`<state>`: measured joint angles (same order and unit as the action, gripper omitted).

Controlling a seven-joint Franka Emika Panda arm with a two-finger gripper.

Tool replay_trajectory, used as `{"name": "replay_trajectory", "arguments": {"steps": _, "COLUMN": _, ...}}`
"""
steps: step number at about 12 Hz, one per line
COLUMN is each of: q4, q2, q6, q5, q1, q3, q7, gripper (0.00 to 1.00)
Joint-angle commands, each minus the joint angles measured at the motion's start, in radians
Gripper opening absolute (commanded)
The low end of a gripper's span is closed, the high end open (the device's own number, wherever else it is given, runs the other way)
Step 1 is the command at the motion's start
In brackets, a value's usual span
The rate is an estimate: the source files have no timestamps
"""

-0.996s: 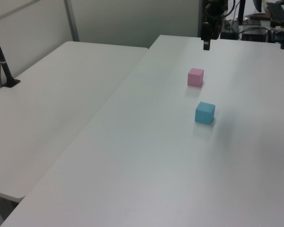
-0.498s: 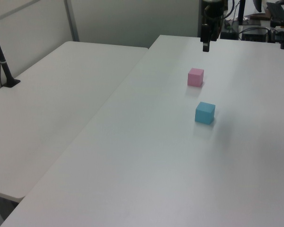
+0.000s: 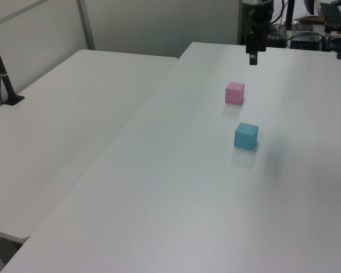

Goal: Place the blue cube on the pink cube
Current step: 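Move the open gripper down toward the light-blue cube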

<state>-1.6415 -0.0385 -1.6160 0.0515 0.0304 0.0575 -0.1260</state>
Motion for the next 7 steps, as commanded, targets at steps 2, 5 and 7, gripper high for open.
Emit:
{"name": "replay_trajectory", "arguments": {"steps": 2, "q4": -0.003, "q2": 0.009, "q6": 0.036, "q5": -0.019, "q1": 0.023, "q3": -0.001, "q7": -0.018, "gripper": 1.00}}
{"name": "replay_trajectory", "arguments": {"steps": 5, "q4": 0.005, "q2": 0.017, "q6": 0.075, "q5": -0.019, "q1": 0.022, "q3": -0.008, "q7": -0.004, "gripper": 1.00}}
{"name": "replay_trajectory", "arguments": {"steps": 7, "q4": 0.003, "q2": 0.017, "q6": 0.087, "q5": -0.019, "q1": 0.029, "q3": -0.001, "q7": -0.012, "gripper": 1.00}}
